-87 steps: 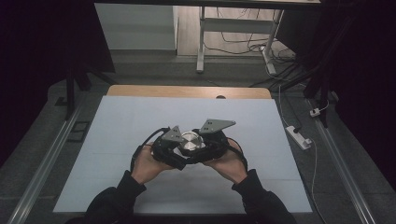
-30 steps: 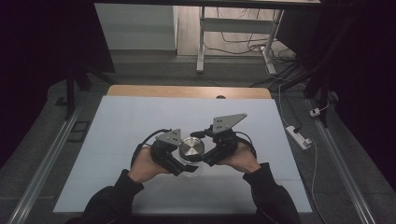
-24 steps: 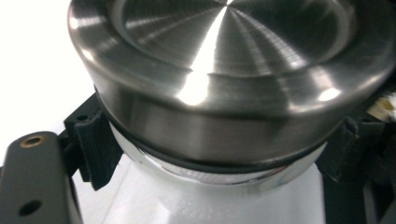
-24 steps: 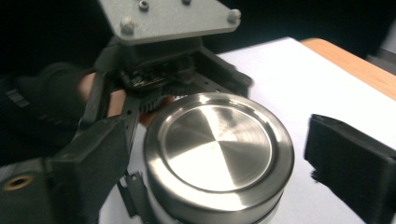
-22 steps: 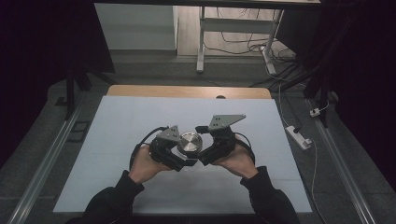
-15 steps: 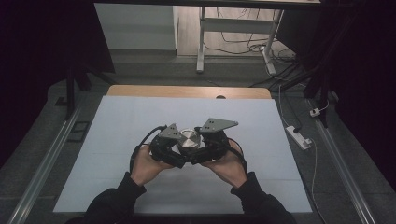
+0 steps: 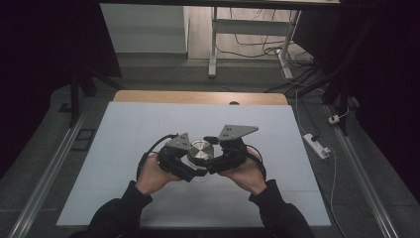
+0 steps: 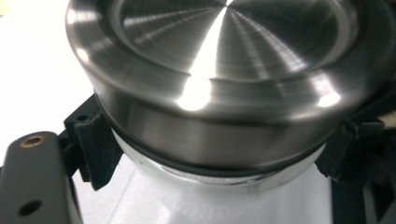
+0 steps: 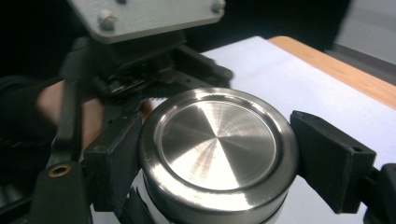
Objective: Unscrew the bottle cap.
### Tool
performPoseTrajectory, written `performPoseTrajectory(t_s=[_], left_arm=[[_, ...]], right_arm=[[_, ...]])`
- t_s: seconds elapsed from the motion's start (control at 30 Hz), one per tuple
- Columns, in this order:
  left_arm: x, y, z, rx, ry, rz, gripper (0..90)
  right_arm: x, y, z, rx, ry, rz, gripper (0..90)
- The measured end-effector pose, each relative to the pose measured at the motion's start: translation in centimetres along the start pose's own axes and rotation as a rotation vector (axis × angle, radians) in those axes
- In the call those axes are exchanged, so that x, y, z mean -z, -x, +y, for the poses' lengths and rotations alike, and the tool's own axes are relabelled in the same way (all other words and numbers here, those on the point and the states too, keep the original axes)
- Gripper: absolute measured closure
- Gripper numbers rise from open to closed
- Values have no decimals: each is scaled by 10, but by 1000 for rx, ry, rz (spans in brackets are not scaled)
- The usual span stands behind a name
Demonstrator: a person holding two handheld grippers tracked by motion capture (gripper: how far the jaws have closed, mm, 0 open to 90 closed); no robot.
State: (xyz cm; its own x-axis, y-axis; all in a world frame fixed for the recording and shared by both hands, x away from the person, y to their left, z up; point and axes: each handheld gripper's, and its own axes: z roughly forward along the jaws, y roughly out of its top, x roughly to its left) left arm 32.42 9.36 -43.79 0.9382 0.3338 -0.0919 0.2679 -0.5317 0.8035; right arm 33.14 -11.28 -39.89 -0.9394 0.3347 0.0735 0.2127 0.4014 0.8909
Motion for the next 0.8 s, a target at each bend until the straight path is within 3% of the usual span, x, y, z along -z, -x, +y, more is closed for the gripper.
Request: performPoseTrajectory(t_s=[0.03,0.1,0.23,0.8], left_arm=[[0,0,0,0,0,0,156],[1,0,0,-24,3,-41,156],[-1,0,-1,-35,2,-51,156],[-6,-3,-5,-23,-25,6,156]], right_arm=[[0,0,0,0,0,0,198],[3,4,0,6,1,69,199],[5,8,-1,4,6,120,199],[8,10,0,-2,28,96,200]])
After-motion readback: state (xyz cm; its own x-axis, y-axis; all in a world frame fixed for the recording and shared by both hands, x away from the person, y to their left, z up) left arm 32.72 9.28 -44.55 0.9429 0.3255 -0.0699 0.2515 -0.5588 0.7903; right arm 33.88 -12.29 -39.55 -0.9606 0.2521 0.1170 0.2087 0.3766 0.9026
